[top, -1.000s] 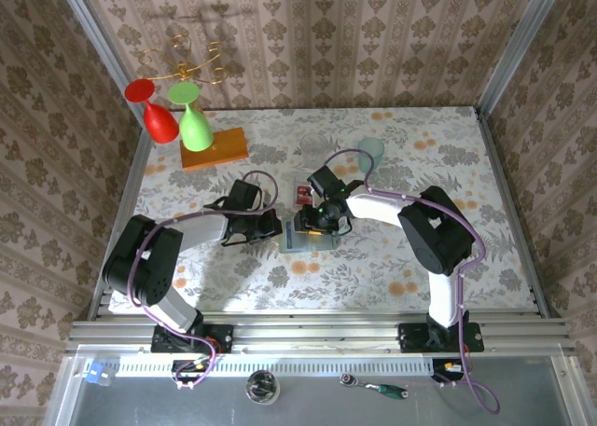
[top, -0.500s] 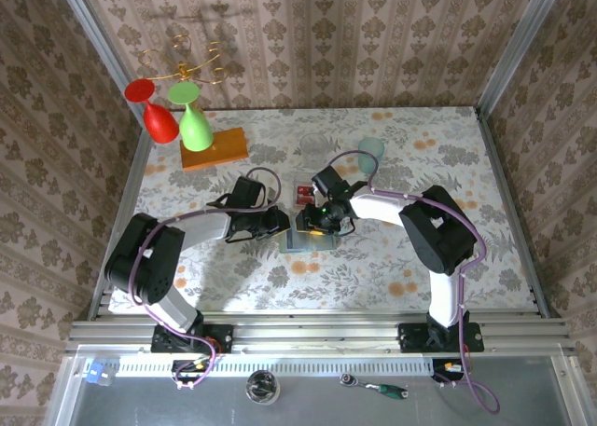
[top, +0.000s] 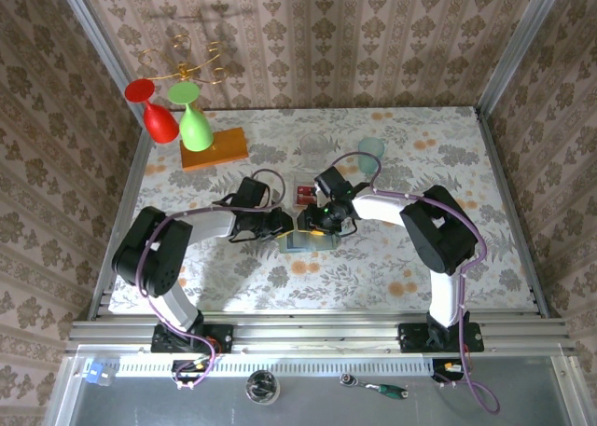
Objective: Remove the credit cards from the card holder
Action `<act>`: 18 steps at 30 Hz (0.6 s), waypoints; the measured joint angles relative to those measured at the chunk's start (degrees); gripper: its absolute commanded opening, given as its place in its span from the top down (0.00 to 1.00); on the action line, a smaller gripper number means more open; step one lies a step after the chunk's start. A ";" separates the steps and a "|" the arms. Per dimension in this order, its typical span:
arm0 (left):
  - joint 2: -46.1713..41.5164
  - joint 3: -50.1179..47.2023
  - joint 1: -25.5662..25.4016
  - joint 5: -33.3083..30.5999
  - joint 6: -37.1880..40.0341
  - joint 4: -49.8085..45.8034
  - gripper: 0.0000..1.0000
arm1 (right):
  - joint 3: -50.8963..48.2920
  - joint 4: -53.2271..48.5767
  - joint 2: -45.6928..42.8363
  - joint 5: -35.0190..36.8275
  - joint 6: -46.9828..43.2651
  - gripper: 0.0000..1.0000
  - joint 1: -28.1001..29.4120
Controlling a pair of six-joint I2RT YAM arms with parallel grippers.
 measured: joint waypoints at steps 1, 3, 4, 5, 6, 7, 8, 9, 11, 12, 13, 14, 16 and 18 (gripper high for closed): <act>0.11 0.11 -0.02 0.00 0.00 0.00 0.79 | 0.00 0.00 0.00 -0.04 0.00 0.56 -0.04; 0.31 0.33 -0.07 0.09 -0.09 0.04 0.79 | -0.04 0.04 0.00 -0.17 0.00 0.56 -0.07; 0.37 0.35 -0.11 0.13 -0.17 0.13 0.79 | -0.11 0.13 0.00 -0.20 0.00 0.56 -0.11; 0.42 0.37 -0.17 0.17 -0.26 0.15 0.79 | -0.17 0.24 0.00 -0.28 0.00 0.56 -0.11; 0.48 0.42 -0.28 0.17 -0.39 0.15 0.79 | -0.31 0.42 -0.02 -0.39 0.02 0.56 -0.15; 0.50 0.44 -0.33 0.17 -0.44 0.13 0.79 | -0.42 0.46 -0.02 -0.44 0.02 0.56 -0.15; 0.50 0.46 -0.39 0.20 -0.59 0.13 0.79 | -0.50 0.61 -0.02 -0.46 0.02 0.56 -0.15; 0.50 0.48 -0.48 0.24 -0.68 0.13 0.80 | -0.57 0.70 -0.02 -0.50 0.00 0.56 -0.15; 0.50 0.68 -0.66 0.35 -0.87 0.15 0.81 | -0.85 1.05 -0.17 -0.59 0.00 0.56 -0.15; 0.50 0.83 -0.70 0.39 -1.05 0.15 0.82 | -0.94 1.20 -0.24 -0.59 0.02 0.56 -0.15; 0.52 1.01 -0.70 0.44 -1.25 0.17 0.83 | -1.07 1.40 -0.31 -0.59 0.02 0.56 -0.15; 0.52 1.11 -0.72 0.48 -1.29 0.22 0.84 | -1.18 1.53 -0.33 -0.59 0.02 0.56 -0.17; 0.52 1.31 -0.74 0.59 -1.42 0.37 0.85 | -1.40 1.81 -0.39 -0.63 0.02 0.56 -0.26; 0.52 1.40 -0.76 0.59 -1.44 0.52 0.85 | -1.64 1.99 -0.59 -0.74 0.02 0.56 -0.35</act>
